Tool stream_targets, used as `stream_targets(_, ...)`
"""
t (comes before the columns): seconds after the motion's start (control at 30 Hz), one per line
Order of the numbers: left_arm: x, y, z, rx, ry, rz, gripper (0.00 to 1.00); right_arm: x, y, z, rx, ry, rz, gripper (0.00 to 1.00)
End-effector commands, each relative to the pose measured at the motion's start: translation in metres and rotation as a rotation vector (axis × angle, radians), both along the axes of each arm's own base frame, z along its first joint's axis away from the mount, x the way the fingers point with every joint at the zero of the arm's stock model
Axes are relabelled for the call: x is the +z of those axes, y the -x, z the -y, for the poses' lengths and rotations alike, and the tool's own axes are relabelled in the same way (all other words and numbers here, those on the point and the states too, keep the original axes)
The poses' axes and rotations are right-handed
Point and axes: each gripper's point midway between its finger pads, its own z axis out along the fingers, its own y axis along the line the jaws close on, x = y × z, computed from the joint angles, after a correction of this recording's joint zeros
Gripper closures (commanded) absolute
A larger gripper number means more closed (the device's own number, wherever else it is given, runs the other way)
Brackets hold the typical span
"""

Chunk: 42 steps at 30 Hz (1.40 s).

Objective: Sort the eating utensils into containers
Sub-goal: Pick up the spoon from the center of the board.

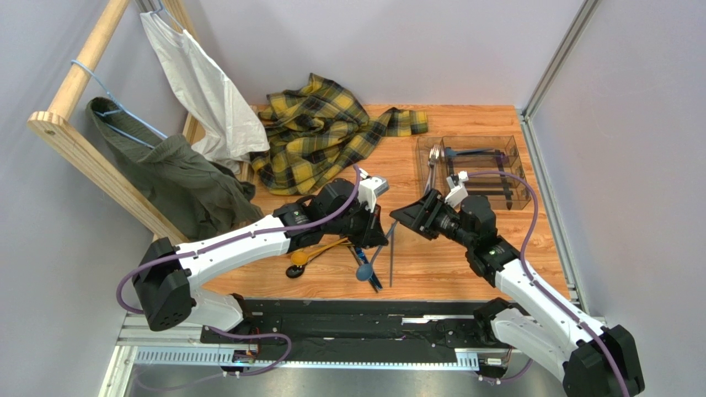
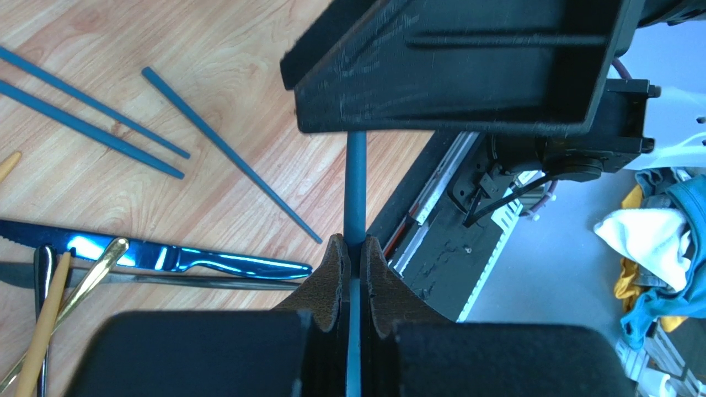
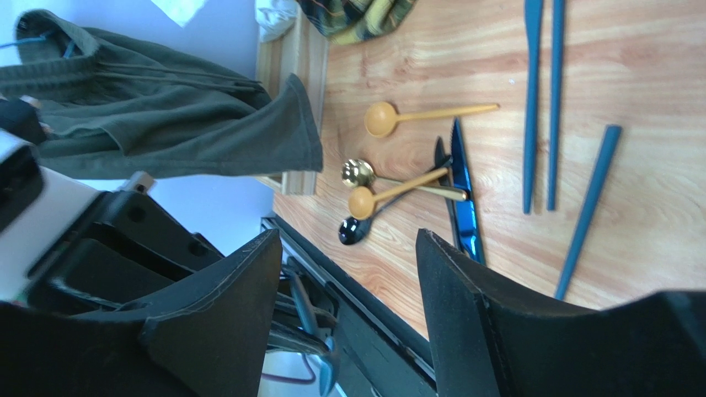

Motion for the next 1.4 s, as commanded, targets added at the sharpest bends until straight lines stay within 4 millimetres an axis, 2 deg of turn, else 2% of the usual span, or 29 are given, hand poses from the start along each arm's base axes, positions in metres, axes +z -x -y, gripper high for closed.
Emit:
stream_targets(0.0,0.017,0.000,0.001,0.001,0.059,0.044,1.00,0.043,-0.018,-0.006,-0.031,-0.068,0.122,0.38)
stream_targets(0.07,0.017,0.001,0.002,-0.001,0.060,0.044,1.00,0.043,-0.017,-0.009,-0.018,-0.072,0.121,0.46)
stream_targets(0.17,0.015,0.001,0.000,0.006,0.050,0.047,1.00,0.042,-0.013,-0.014,0.004,-0.076,0.116,0.52)
stream_targets(0.43,0.021,-0.003,0.003,0.021,0.057,0.048,1.00,0.036,0.008,-0.030,0.038,-0.083,0.101,0.51)
stream_targets(0.53,0.022,-0.001,0.005,0.014,0.061,0.045,1.00,0.028,0.009,-0.028,0.023,-0.066,0.087,0.61)
stream_targets(0.6,0.023,0.000,0.005,0.011,0.064,0.048,1.00,0.025,0.009,-0.027,0.015,-0.055,0.074,0.74)
stream_targets(0.73,0.024,0.000,0.002,0.020,0.059,0.053,1.00,0.020,0.007,-0.022,-0.008,-0.026,0.068,0.86)
stream_targets(0.77,0.024,-0.001,0.000,0.023,0.056,0.056,1.00,0.020,0.006,-0.020,-0.017,-0.020,0.072,0.92)
stream_targets(0.87,0.023,-0.002,-0.005,0.038,0.040,0.066,0.99,0.021,0.007,-0.017,-0.032,-0.013,0.080,1.00)
stream_targets(0.93,0.024,-0.003,-0.009,0.053,0.028,0.077,0.98,0.019,0.008,-0.013,-0.044,-0.002,0.081,1.00)
stream_targets(1.03,0.026,-0.003,-0.015,0.065,0.026,0.088,0.92,0.017,0.008,-0.010,-0.055,0.002,0.084,1.00)
stream_targets(1.13,0.026,-0.004,-0.023,0.097,0.023,0.101,0.79,0.017,0.010,-0.010,-0.057,-0.003,0.083,1.00)
stream_targets(1.27,0.028,-0.007,-0.041,0.161,0.010,0.136,0.55,0.018,0.010,-0.006,-0.070,0.005,0.088,1.00)
stream_targets(1.37,0.035,-0.008,-0.061,0.221,-0.003,0.172,0.44,0.021,0.009,-0.003,-0.081,0.020,0.104,1.00)
